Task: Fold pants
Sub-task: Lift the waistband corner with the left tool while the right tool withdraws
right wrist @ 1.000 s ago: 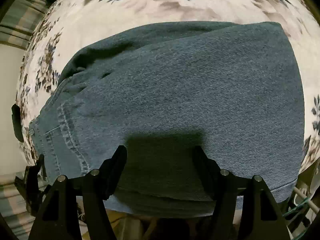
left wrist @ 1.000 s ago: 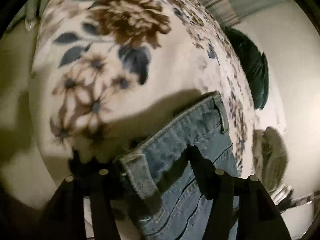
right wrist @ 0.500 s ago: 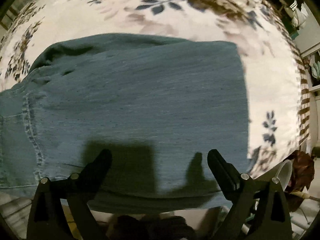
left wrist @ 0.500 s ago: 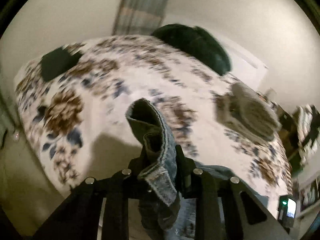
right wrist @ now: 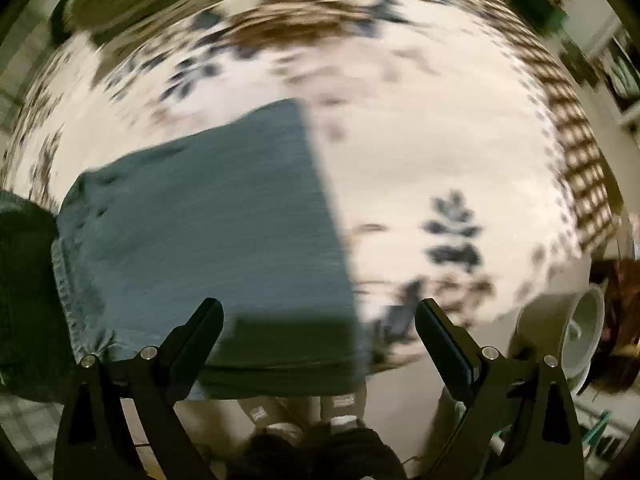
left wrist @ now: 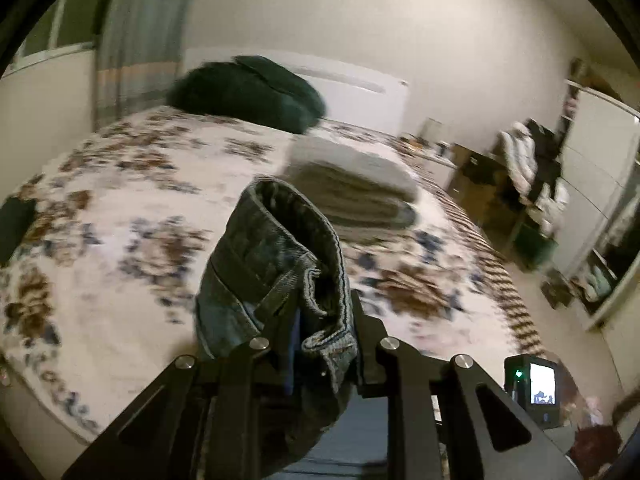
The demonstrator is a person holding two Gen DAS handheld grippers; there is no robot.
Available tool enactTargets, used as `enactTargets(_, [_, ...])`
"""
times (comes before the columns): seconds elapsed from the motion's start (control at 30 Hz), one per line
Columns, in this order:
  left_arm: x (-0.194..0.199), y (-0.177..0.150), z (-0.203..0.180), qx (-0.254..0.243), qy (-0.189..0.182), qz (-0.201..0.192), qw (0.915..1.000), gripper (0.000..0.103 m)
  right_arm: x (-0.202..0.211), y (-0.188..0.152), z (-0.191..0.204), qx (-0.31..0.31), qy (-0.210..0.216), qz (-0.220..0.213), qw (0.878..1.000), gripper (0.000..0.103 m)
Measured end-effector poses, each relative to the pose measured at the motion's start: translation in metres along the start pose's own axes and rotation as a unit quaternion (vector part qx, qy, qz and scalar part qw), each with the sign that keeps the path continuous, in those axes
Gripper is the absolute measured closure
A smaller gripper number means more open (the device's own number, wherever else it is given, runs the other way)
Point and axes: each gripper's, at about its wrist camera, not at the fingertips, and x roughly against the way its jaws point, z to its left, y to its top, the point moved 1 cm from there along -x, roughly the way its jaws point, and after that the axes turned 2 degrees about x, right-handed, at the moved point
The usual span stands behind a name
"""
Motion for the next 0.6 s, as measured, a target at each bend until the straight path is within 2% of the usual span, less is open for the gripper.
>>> enactTargets(0.2, [-0.04, -0.02, -0.07, -0.033, -0.049, 0.043, 0.9973, 0.088, 0.002, 0.0, -0.098, -0.072, -0.016, 0.003, 0.997, 0.005])
enactTargets(0.4, [-0.074, -0.057, -0.132, -0.065, -0.088, 0.098, 0.9892, 0.088, 0.003, -0.003, -0.186, -0.148, -0.028, -0.002, 0.989, 0.005])
enactTargets(0.47, [-0.09, -0.074, -0.148, -0.078, -0.091, 0.135, 0.9836, 0.087, 0.003, -0.003, -0.207, -0.164, -0.028, -0.003, 0.986, 0.005])
enactTargets(0.53, [-0.108, -0.091, -0.159, -0.083, -0.09, 0.192, 0.9737, 0.086, 0.005, -0.004, -0.223, -0.17, -0.026, -0.007, 0.985, 0.005])
enactTargets(0.57, [-0.112, -0.096, -0.162, -0.079, -0.106, 0.215, 0.9676, 0.086, 0.005, -0.004, -0.232, -0.173, -0.016, -0.009, 0.985, 0.005])
enactTargets(0.6, [-0.112, -0.096, -0.163, -0.077, -0.108, 0.222, 0.9659, 0.085, 0.005, -0.001, -0.233, -0.176, -0.003, -0.011, 0.984, 0.005])
